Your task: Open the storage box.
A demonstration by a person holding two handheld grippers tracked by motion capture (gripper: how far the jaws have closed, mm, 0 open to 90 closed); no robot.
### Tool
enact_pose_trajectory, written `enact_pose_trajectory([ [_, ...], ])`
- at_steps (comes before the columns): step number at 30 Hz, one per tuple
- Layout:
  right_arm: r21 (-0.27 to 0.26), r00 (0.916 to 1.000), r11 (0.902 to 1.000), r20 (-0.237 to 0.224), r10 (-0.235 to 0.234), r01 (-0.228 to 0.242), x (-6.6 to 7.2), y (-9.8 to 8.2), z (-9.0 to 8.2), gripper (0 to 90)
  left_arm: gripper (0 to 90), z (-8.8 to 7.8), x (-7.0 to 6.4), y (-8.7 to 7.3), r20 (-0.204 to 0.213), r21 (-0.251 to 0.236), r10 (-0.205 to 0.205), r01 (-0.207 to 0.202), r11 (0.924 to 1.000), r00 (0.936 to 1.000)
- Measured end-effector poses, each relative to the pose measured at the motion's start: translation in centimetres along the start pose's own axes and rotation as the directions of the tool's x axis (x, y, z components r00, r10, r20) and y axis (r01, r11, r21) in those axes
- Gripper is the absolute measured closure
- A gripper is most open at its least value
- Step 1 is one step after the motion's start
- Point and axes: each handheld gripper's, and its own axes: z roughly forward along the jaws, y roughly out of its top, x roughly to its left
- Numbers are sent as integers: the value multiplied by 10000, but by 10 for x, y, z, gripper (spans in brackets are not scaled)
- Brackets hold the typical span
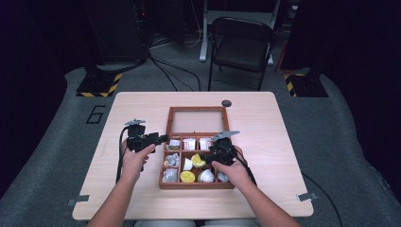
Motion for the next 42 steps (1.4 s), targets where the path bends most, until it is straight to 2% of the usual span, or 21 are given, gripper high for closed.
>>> enact_pose_trajectory([
  [1, -35, 9998, 9998, -30, -180, 180, 0, 0, 1, 412, 383, -1, 0, 0, 12, -19, -18, 18, 10000, 10000],
  [4, 54, 9999, 9999, -21, -142, 142, 4, -1, 1, 410, 383, -2, 0, -1, 22, -46, -80, 81, 10000, 10000],
  [6, 75, 9996, 9996, -81, -278, 278, 6, -1, 1, 406, 382, -3, -1, -1, 18, -125, -155, 155, 9998, 9999],
  [9, 215, 9991, 9991, -205, -361, 366, 9, -2, 4, 390, 382, -3, -1, -1, -53, -101, 18, -18, 9999, 10000],
  [11, 472, 9990, 9981, -229, -385, 395, 11, -3, 6, 381, 382, -3, -1, -2, -96, -78, 51, -52, 10000, 9999],
  [14, 533, 9984, 9971, -161, -539, 547, 12, -4, 10, 367, 382, -3, -2, -2, -79, -45, 40, -40, 10000, 10000],
  [21, 788, 9995, 9964, -149, -295, 306, 12, -5, 14, 343, 382, -3, -2, -3, -101, -117, -5, 4, 9999, 9999],
  [24, 812, 9987, 9955, -166, -480, 492, 11, -5, 17, 341, 382, -4, -2, -3, -123, -97, 49, -50, 9999, 9999],
  [29, 1085, 9990, 9932, -233, -392, 415, 13, -5, 23, 338, 382, -7, -1, -5, -180, -260, -52, 47, 9996, 9998],
  [33, 1216, 9980, 9908, -315, -553, 588, 13, -4, 26, 336, 382, -11, 1, -5, -235, -353, -196, 187, 9992, 9995],
  [34, 1270, 9987, 9909, -309, -412, 448, 15, -4, 27, 336, 382, -12, 1, -5, -200, -372, -208, 200, 9991, 9996],
  [38, 1349, 9970, 9881, -340, -701, 741, 14, -2, 30, 338, 382, -15, 1, -6, -270, -437, -177, 165, 9989, 9995],
  [42, 1521, 9968, 9852, -271, -756, 788, 16, -1, 32, 341, 382, -17, 2, -6, -282, -432, -180, 168, 9989, 9994],
])
